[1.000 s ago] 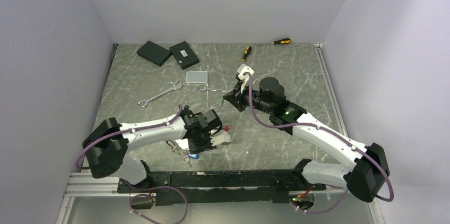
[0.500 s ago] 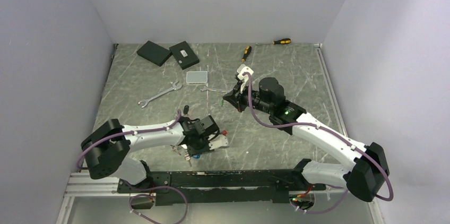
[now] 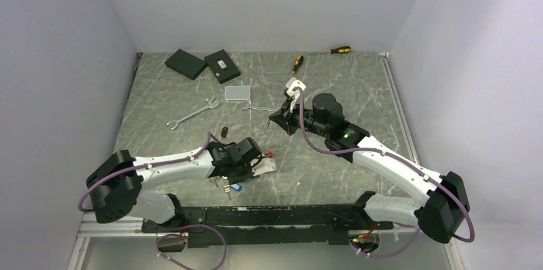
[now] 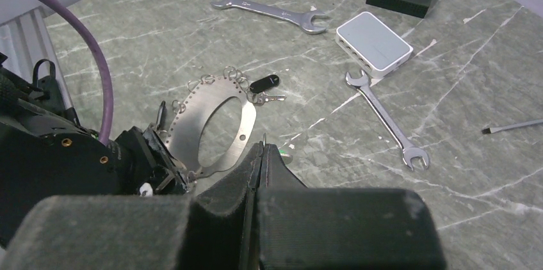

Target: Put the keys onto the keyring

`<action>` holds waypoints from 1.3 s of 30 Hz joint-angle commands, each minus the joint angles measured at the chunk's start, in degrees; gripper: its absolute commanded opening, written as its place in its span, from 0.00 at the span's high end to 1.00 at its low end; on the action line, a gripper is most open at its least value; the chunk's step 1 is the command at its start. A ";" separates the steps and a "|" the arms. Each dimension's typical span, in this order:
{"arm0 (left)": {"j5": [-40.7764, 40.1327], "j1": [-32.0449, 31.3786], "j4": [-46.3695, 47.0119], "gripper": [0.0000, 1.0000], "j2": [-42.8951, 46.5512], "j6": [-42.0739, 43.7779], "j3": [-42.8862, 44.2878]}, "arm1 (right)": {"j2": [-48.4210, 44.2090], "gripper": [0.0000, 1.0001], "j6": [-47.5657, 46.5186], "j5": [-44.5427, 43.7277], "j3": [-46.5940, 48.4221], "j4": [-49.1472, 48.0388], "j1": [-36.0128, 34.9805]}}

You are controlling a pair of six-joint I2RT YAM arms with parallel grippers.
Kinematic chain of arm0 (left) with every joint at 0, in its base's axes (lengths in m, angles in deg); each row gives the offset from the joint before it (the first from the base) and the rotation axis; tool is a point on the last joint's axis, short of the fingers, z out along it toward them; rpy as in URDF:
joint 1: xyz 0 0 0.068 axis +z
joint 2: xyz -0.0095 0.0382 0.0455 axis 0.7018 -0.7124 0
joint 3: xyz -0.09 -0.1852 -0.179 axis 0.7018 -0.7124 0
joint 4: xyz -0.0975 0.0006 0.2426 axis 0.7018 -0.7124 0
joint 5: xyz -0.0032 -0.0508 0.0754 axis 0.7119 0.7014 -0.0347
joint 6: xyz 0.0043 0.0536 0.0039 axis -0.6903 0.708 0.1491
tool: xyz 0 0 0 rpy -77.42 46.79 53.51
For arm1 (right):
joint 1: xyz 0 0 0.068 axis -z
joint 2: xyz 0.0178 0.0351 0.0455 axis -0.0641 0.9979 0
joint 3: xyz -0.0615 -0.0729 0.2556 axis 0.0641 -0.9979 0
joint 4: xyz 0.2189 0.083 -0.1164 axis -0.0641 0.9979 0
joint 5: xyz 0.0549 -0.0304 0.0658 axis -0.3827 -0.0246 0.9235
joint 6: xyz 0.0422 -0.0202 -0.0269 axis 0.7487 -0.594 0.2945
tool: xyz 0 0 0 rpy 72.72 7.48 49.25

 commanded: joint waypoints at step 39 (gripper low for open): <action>12.47 4.29 -5.93 1.00 9.88 8.03 4.91 | -2.06 0.41 10.03 -7.86 -13.65 -5.02 -0.24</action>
